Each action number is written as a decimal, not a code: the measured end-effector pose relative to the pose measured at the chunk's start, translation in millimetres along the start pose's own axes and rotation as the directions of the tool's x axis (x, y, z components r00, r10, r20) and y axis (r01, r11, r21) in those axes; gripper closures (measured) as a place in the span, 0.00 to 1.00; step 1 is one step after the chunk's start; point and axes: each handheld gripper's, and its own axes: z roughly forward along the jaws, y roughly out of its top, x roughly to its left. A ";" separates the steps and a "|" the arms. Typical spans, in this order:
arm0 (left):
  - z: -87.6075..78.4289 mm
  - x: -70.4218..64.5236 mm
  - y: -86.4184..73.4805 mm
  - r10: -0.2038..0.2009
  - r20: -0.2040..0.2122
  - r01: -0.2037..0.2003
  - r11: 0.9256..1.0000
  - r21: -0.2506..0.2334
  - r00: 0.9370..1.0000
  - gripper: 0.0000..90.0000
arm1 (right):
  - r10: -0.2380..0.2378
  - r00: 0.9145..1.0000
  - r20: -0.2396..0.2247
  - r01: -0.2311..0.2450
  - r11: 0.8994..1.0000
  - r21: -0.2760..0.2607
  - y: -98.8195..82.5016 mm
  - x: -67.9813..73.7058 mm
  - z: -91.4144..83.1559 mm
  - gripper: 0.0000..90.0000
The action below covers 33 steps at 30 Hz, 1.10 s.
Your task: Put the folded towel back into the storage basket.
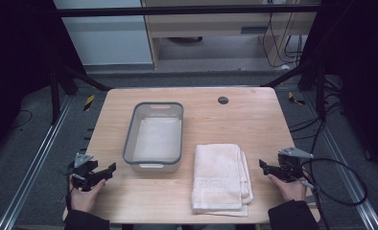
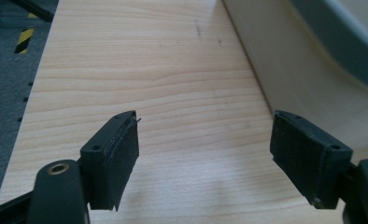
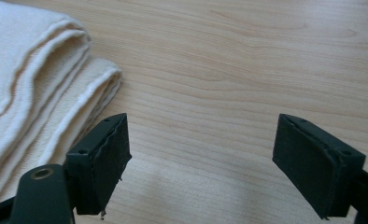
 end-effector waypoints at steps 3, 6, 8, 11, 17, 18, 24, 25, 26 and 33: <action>-6.6 -5.2 1.7 0.020 0.009 -0.020 1.000 -0.023 1.000 0.27 | -0.001 1.000 -0.004 0.001 1.000 -0.022 2.1 3.2 -5.4 0.22; -11.6 -10.4 3.3 0.027 0.025 -0.026 0.999 -0.043 0.999 0.28 | 0.008 1.000 -0.012 -0.009 0.999 -0.052 5.1 4.0 -10.6 0.22; -13.3 -12.7 3.7 0.031 0.028 -0.029 0.998 -0.051 0.999 0.29 | 0.018 1.000 -0.018 -0.019 0.998 -0.064 7.3 4.2 -13.6 0.22; -16.2 -15.0 5.3 0.025 0.046 -0.022 0.998 -0.060 0.999 0.30 | 0.006 1.000 -0.018 -0.007 0.997 -0.081 10.4 4.9 -17.1 0.23; -21.5 -20.3 9.8 0.022 0.067 -0.017 0.997 -0.079 0.998 0.32 | -0.003 0.999 -0.036 0.000 0.996 -0.090 16.6 9.5 -21.8 0.24; -22.0 -21.0 10.5 0.021 0.072 -0.015 0.997 -0.080 0.997 0.32 | -0.006 0.999 -0.040 0.003 0.996 -0.093 17.8 10.0 -22.2 0.24; -27.3 -27.9 17.8 0.029 0.081 -0.021 0.995 -0.100 0.996 0.33 | 0.001 0.998 -0.060 -0.008 0.994 -0.105 25.3 12.8 -26.2 0.25; -27.7 -29.0 19.1 0.031 0.081 -0.022 0.994 -0.104 0.996 0.33 | 0.003 0.998 -0.065 -0.010 0.994 -0.107 27.5 12.7 -26.9 0.25; -27.9 -29.7 20.1 0.032 0.082 -0.024 0.994 -0.105 0.996 0.33 | -0.002 0.998 -0.062 -0.005 0.994 -0.109 29.2 12.7 -27.3 0.25; -31.1 -38.8 26.3 0.060 0.091 -0.049 0.992 -0.113 0.994 0.33 | -0.011 0.998 -0.057 0.004 0.993 -0.122 37.7 12.4 -30.9 0.25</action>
